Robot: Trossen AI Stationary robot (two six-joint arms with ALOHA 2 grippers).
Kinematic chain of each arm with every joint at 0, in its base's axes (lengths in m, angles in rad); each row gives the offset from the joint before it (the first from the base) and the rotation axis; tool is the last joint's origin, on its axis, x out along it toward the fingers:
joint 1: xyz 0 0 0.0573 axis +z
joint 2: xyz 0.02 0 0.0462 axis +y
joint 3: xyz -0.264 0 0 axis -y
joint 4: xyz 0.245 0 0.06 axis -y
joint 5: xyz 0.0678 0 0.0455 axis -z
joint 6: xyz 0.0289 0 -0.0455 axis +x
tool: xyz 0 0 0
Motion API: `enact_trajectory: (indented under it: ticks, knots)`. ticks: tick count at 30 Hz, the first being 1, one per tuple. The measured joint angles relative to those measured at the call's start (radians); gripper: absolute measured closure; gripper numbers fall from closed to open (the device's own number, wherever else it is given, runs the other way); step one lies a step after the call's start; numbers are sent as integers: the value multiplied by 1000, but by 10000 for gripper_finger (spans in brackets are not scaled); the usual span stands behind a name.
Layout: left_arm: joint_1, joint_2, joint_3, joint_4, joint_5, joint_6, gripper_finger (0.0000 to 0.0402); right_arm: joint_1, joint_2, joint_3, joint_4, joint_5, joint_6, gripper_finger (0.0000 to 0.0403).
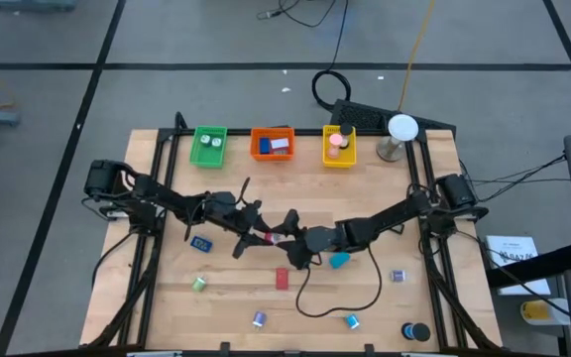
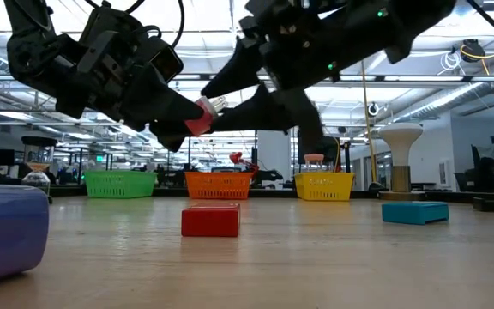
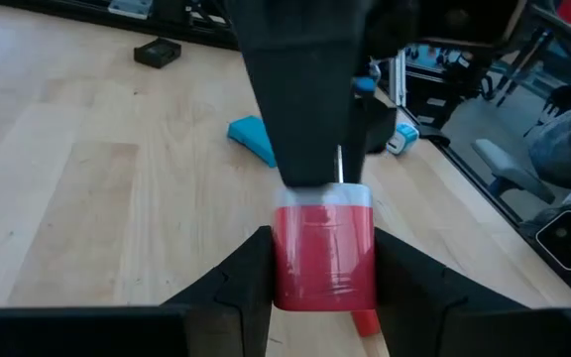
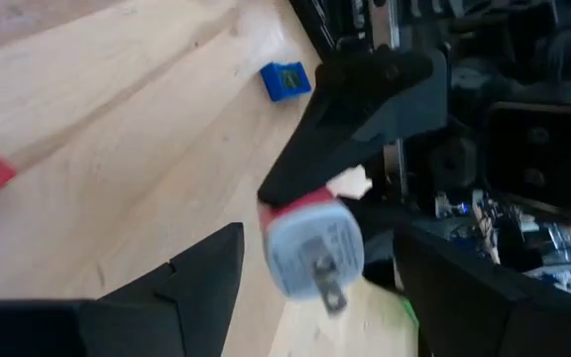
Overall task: Pick & Place Office items
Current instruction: Put the pink charger adaptor into the green bin
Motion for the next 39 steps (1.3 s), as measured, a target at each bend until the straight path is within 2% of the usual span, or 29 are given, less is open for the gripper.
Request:
enact_trajectory:
  ticks: [5, 15, 19, 28, 36, 39]
  knots:
    - [0, 0, 0, 0, 1, 0, 259, -14, 17, 20, 4, -75, -19, 175]
    - [0, 0, 0, 3, 12, -4, 259, -43, 17, 20, -19, -106, 3, 241]
    - [0, 1, 0, 15, 23, -14, 259, -43, 17, 20, -17, -107, 2, 243]
    - [0, 1, 1, 27, 25, -50, 259, -45, 16, 20, -18, -100, 4, 216]
    - [-1, 1, 1, 22, 24, -67, 259, -47, 16, 20, -18, -151, 9, 267]
    - [-1, 1, 1, 23, 19, -74, 257, -47, 16, 20, -19, -150, 21, 270]
